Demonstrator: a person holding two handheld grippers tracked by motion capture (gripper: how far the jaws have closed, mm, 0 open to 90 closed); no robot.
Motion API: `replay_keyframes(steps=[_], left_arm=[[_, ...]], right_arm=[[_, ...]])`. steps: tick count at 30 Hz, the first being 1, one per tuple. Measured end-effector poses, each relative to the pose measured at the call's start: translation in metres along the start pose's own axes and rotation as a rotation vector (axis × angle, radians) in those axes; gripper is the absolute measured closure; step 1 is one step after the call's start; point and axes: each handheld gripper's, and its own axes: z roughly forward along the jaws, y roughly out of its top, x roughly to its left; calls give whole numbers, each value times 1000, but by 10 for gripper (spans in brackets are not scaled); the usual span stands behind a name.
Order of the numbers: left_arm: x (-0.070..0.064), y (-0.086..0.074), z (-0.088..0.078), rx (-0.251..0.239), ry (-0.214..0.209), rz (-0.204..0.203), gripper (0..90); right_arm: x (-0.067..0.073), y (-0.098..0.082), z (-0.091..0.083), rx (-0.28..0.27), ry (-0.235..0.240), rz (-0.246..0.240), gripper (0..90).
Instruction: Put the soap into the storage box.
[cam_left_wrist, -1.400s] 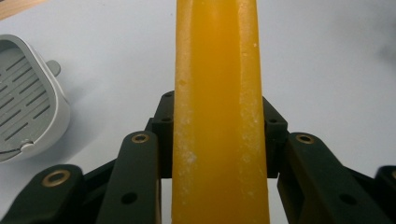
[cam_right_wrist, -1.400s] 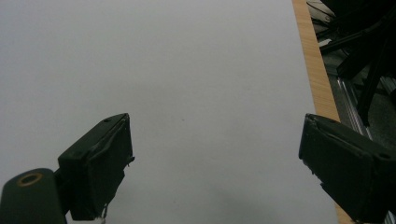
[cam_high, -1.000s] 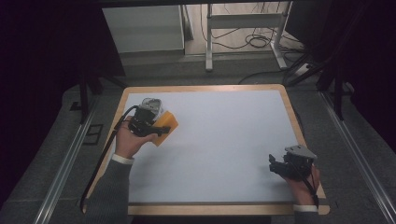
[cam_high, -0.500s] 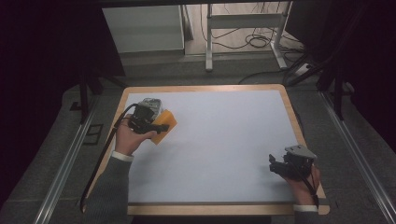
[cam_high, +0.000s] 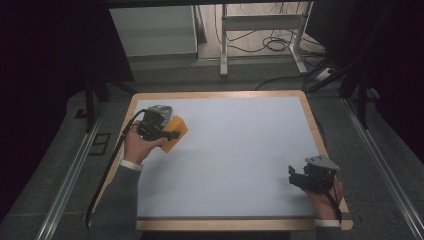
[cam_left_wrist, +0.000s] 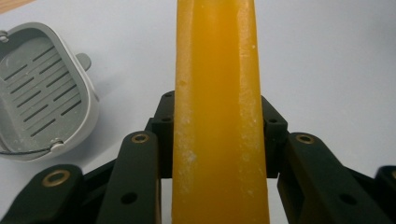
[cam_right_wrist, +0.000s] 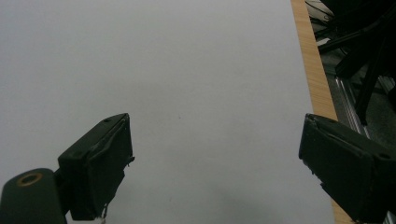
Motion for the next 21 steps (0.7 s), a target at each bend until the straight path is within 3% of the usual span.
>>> replay_keyframes(steps=[21], left_arm=[[18,2,4,6,8,-39,610]], right_arm=[[0,0,0,1,-1,0,99]])
